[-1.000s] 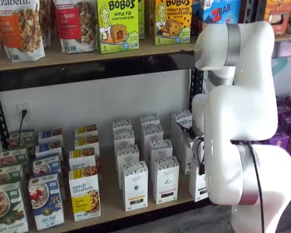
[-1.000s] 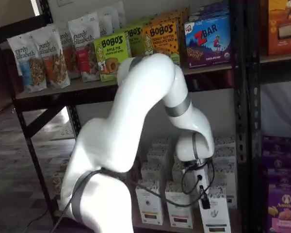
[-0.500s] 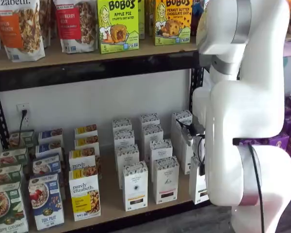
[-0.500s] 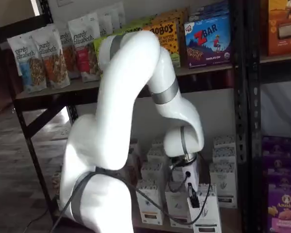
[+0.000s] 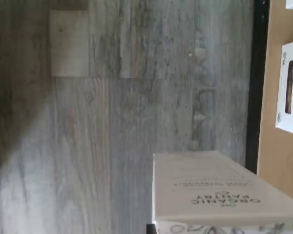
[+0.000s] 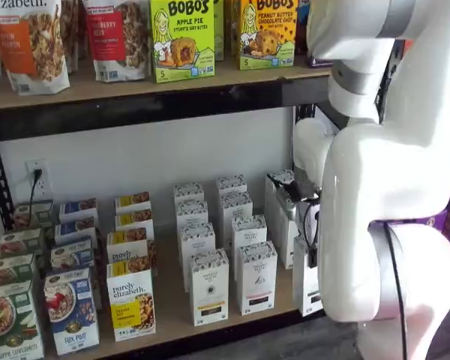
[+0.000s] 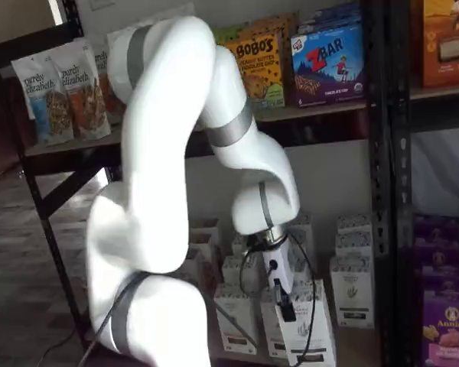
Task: Pick up the white box with a green strip in the middle, on the bottom shelf, the sixth box from the left
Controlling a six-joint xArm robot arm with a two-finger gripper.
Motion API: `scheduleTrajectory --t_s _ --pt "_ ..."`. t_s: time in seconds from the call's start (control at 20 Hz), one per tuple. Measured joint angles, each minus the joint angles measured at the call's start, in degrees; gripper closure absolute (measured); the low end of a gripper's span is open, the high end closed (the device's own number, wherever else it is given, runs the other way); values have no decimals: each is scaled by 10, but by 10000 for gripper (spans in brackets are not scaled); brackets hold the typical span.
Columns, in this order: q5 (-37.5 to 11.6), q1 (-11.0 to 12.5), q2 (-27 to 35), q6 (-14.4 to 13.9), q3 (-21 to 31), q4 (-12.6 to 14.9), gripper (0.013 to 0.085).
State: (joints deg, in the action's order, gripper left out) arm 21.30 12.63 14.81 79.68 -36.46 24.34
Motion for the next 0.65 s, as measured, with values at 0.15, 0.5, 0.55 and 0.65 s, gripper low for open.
scheduleTrajectory --t_s 0.15,0.5,0.55,0.65 --pt "24 -11 -50 -10 28 2 450" --pt "95 -41 -164 58 70 -97 450" --pt "110 -47 -186 65 75 -111 450" --pt "137 -57 -219 71 81 -126 450"
